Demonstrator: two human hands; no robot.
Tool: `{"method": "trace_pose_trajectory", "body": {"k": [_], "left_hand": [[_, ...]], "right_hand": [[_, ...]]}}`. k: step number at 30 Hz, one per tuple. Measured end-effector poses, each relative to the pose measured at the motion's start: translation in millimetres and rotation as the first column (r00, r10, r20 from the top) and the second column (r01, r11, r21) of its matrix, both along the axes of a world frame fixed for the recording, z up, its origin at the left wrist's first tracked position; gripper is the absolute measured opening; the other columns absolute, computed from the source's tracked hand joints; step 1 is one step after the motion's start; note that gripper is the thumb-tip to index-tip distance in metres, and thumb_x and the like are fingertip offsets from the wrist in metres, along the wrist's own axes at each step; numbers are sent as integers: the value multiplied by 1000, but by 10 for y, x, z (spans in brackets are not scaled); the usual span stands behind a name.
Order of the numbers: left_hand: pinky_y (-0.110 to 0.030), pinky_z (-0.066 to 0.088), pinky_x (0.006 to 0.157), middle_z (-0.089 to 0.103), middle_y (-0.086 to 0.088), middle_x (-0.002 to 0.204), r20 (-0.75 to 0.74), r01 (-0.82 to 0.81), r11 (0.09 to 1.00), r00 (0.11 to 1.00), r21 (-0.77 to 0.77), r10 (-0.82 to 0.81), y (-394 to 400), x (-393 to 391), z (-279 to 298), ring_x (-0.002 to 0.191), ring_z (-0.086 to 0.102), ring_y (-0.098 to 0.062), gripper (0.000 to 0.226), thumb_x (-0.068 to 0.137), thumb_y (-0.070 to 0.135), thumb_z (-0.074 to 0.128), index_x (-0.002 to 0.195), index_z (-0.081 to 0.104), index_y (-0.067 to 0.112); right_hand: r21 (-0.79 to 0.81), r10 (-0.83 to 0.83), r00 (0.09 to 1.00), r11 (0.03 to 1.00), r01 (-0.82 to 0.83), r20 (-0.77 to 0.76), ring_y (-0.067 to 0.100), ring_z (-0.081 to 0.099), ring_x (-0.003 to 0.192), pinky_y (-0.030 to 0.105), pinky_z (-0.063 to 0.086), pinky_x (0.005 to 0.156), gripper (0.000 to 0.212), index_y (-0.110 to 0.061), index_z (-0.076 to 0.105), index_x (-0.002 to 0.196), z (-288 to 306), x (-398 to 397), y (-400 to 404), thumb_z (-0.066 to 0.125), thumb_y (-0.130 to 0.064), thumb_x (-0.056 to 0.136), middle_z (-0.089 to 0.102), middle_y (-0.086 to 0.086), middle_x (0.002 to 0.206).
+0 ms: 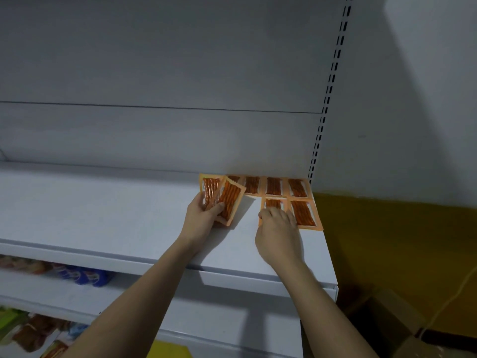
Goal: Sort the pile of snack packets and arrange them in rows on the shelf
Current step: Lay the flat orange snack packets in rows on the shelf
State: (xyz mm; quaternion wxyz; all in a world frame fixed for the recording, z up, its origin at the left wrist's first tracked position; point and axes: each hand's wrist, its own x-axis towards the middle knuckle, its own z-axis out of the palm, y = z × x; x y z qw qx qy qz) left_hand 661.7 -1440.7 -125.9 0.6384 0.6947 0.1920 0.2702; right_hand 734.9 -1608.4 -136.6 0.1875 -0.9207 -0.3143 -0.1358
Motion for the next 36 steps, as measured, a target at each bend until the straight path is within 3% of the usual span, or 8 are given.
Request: {"method": "trace_pose_trajectory", "body": {"k": [4,9,12,19,22,24,31,36], "left_hand": [[-34,57,86,75,-4,110,26,33,999,999,-16,-32,-10,-42,19,100,72,-21,27,96,13,65,122,64,12],[-35,58,87,76,-7,110,99,134,982,988,-130,-122,-42,-107,61,103,72,-24,27,95,11,66,122,64,9],[-36,59,86,76,-7,110,104,174,980,981,-95,-164,-66,-125,81,102,73,-25,23,98,17,62,121,65,11],[-24,57,79,74,-7,109,-1,-110,993,994,44,110,374,22,31,95,73,-13,25,105,17,50,128,55,10],[-34,59,86,73,-6,113,-28,-109,991,993,80,111,418,56,-27,97,73,-14,25,103,17,51,128,56,13],[-37,59,87,73,-3,108,-16,-87,988,996,126,90,437,42,-50,95,73,-15,17,101,18,53,117,60,20],[-26,56,67,72,-3,96,72,-134,990,989,40,131,523,7,-59,83,70,-13,14,98,15,63,111,69,15],[-32,61,74,73,-1,101,61,-132,991,989,-4,132,496,-5,-55,89,73,-16,23,93,13,69,116,62,16]], "right_hand": [[273,-28,989,962,-12,142,24,49,115,37,45,95,22,-14,63,114,62,-61,84,58,-9,93,57,5,119],[652,237,875,750,111,-421,14,61,100,23,46,75,37,-23,44,126,309,-274,382,64,-21,95,60,-3,110],[709,308,818,686,164,-486,12,64,89,18,52,60,42,-30,44,121,406,-253,469,63,-5,93,61,-5,100],[398,74,872,906,143,-483,21,61,100,44,55,86,27,-26,57,115,479,36,379,64,-10,94,60,1,116],[116,-45,981,991,68,-190,25,53,113,41,49,93,33,-21,53,125,447,-10,422,65,-17,94,45,4,130],[76,2,1000,997,-2,-6,24,46,120,38,47,94,33,-19,58,126,373,-47,483,64,-16,94,44,4,131],[-117,166,986,979,-164,2,20,44,122,37,39,102,33,-20,60,130,95,-147,579,40,-28,105,56,-1,132],[-51,144,989,988,-145,-29,17,46,121,33,39,101,31,-21,62,128,39,-73,587,42,-26,104,58,-5,130]]}}
